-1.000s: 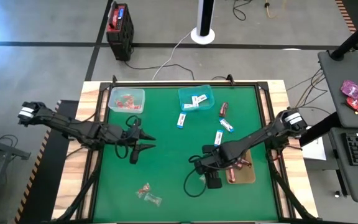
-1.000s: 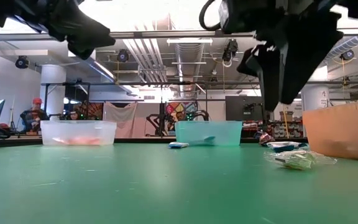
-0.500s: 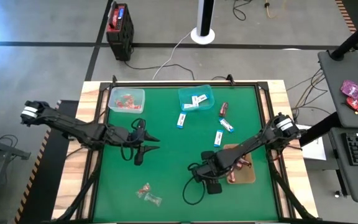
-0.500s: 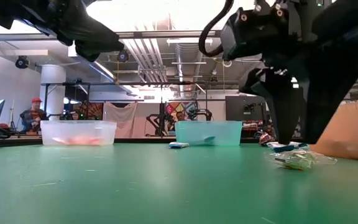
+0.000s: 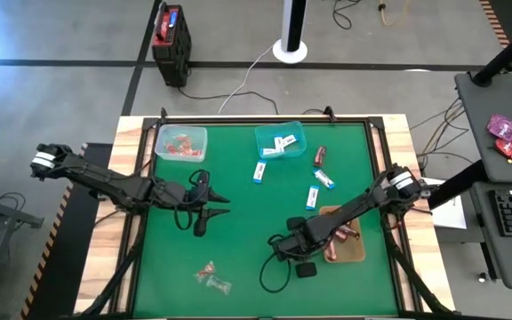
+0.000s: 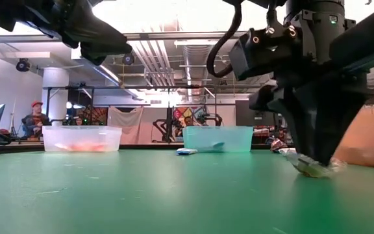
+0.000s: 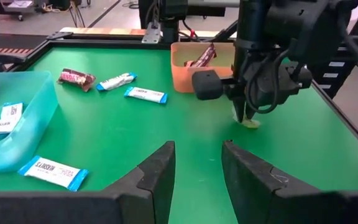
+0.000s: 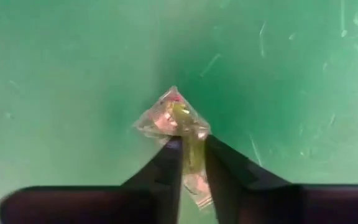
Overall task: Sort candy by brand, put in halloween buckets
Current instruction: Put the green gummy into the white bin, then put the white chocolate into the light blue bin
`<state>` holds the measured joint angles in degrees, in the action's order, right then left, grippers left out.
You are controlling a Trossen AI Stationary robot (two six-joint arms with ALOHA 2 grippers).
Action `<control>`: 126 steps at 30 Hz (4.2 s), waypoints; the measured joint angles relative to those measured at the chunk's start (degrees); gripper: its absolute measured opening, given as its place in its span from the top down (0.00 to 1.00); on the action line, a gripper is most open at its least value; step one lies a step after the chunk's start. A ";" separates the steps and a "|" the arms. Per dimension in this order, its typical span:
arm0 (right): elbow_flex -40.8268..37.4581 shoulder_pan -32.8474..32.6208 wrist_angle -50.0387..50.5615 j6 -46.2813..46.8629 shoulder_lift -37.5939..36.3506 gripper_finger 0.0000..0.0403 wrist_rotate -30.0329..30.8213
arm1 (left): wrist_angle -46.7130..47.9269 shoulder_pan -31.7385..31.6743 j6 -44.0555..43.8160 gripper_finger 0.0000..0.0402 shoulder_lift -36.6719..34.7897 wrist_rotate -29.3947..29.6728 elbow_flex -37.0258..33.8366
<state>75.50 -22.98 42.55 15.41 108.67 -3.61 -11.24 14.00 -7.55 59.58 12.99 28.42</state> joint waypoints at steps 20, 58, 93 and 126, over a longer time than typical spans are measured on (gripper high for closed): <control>7.30 8.92 -20.79 -7.58 -1.63 0.98 36.64 | -5.10 1.22 0.71 0.71 8.22 -0.57 -0.09; 7.30 10.66 -30.66 -8.53 -1.86 0.92 33.07 | -6.98 1.17 0.00 0.99 11.94 13.84 -0.07; 7.35 14.51 -16.49 -0.38 -13.04 0.54 33.63 | 57.60 -63.43 17.57 1.00 7.92 -6.35 20.28; 3.59 31.15 18.64 27.15 -12.86 0.46 12.42 | 39.30 -42.36 4.47 0.71 1.42 -10.79 13.85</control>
<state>79.09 8.17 61.19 42.56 95.81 8.81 28.06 -28.36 -3.09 61.00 2.21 42.27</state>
